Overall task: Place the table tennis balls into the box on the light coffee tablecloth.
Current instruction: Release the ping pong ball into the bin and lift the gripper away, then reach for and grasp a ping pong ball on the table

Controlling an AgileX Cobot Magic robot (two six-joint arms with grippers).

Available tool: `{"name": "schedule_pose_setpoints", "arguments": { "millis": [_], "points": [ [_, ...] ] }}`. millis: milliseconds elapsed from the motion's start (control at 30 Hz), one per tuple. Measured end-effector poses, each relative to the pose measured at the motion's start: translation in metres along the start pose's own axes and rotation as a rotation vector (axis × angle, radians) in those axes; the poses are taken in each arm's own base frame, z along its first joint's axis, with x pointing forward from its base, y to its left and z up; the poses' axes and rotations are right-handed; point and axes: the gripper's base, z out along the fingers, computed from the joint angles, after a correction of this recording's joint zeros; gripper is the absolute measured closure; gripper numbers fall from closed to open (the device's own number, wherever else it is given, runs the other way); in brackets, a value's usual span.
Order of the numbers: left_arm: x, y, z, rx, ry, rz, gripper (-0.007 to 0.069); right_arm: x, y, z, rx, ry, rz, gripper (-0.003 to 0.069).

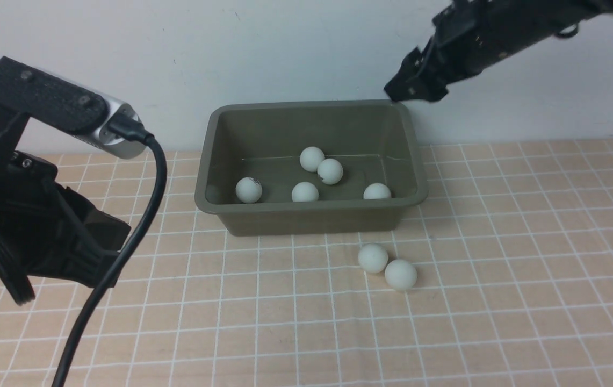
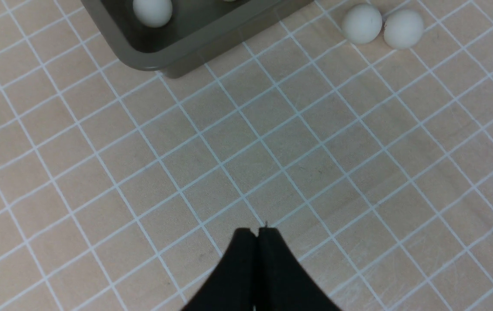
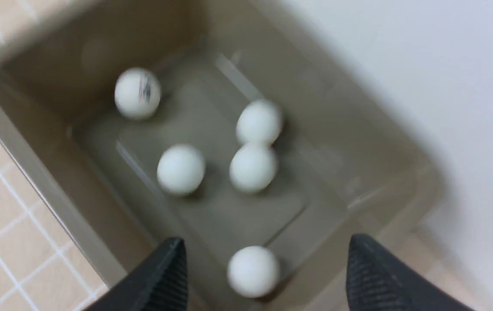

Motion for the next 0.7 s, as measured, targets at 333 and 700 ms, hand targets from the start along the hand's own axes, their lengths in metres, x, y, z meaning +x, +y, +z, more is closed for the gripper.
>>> {"name": "schedule_pose_setpoints", "arguments": {
  "millis": [333,700],
  "points": [
    [0.0,0.0,0.0,0.001,0.0,-0.001,0.0693,-0.006,0.028,-0.064,-0.108,0.093,0.112,0.0274],
    [-0.002,0.0,0.0,-0.004,-0.022,-0.002,0.0693,0.05,0.039,-0.031,-0.137,0.331,0.366,0.0488]
  ]
}}
